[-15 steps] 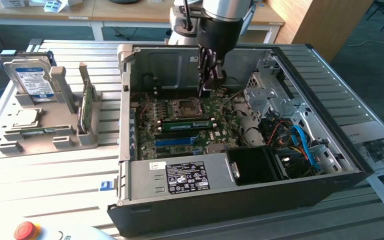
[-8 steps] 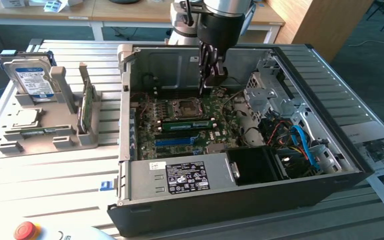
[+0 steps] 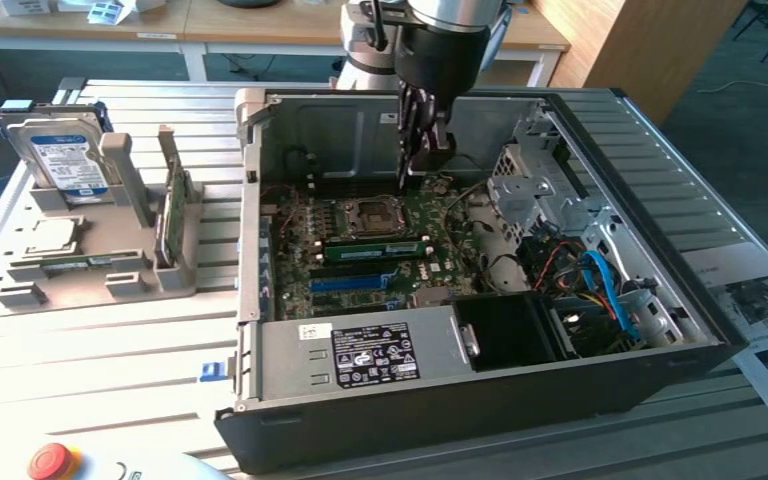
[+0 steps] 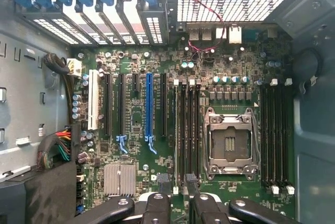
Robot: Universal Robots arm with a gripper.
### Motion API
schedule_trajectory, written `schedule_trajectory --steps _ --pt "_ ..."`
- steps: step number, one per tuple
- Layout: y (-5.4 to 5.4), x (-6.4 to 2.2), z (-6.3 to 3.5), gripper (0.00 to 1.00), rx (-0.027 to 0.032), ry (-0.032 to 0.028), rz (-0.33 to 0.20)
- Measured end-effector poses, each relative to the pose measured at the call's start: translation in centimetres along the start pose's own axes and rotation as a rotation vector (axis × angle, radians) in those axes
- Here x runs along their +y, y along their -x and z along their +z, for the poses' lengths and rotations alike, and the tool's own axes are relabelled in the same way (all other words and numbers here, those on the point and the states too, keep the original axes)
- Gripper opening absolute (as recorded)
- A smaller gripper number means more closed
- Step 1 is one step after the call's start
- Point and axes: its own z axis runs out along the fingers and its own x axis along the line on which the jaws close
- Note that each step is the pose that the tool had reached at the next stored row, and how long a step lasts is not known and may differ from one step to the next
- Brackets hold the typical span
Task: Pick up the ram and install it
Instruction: 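Insert the ram into the slot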
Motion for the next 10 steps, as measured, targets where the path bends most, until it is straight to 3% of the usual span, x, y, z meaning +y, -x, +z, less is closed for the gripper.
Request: schedule_trajectory --steps 10 --pt "-0.1 0.07 -1.56 0.25 0.0019 0.0000 0.000"
